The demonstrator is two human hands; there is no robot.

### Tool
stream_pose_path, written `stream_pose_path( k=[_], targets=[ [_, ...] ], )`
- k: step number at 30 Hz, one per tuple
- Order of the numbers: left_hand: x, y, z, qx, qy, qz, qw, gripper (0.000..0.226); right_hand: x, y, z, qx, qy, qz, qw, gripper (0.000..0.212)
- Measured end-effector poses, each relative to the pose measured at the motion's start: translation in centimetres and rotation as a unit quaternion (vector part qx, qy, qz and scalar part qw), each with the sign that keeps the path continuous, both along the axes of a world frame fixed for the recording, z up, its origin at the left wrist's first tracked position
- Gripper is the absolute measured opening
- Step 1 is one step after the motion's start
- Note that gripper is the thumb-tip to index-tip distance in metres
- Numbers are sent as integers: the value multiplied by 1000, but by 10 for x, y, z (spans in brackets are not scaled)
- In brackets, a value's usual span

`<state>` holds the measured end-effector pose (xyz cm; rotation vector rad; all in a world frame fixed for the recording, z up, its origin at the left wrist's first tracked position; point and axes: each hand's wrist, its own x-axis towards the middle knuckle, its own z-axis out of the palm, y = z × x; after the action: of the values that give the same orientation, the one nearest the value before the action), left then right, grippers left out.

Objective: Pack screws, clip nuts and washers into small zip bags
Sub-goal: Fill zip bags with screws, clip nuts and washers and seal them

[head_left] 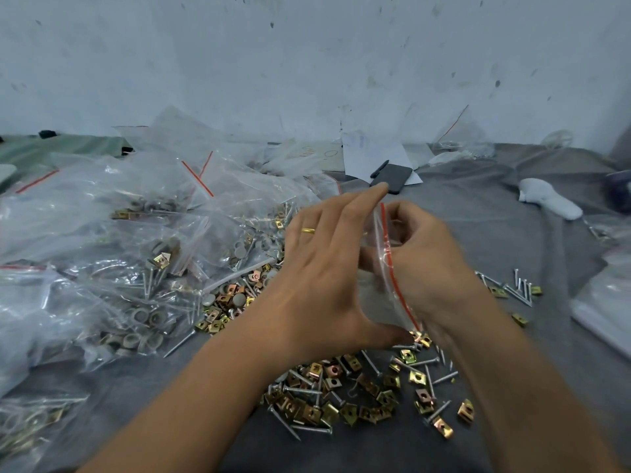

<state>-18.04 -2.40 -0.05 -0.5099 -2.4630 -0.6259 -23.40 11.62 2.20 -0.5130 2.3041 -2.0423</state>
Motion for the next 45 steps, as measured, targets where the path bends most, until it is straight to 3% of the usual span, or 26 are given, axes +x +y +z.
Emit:
stream_pose_path(
  k=[5,12,16,19,25,30,33,35,38,42,45],
  targets=[
    [2,3,3,27,42,-7,999,115,-4,-5,-3,11,40,-31,999,34],
    [6,-3,6,118,-28,-40,992,104,-6,11,8,9,49,-25,998,37],
    [4,-8,8,167,-27,-37,985,93,-4,24,17,36,87,-24,995,41],
    [2,-9,7,172,-15,-52,984,85,-3,24,19,64,102,-18,993,45],
    [0,-8,1,131,-5,-47,990,85,-4,21,10,188,34,39,981,57],
    [0,-7,2,131,5,-59,990,83,-7,19,6,174,68,52,981,56],
    [3,-12,5,148,5,-39,988,84,-12,34,11,73,16,84,994,50],
    [3,-18,7,137,14,-10,990,86,-19,49,12,34,10,32,999,44],
    [1,-28,10,138,12,17,990,87,-30,68,0,158,72,-55,983,8],
    [-2,-34,14,144,44,28,988,89,-37,74,-24,386,74,8,919,17],
    [-3,-40,14,59,104,63,991,86,-39,66,-32,447,66,18,892,26]
  ],
)
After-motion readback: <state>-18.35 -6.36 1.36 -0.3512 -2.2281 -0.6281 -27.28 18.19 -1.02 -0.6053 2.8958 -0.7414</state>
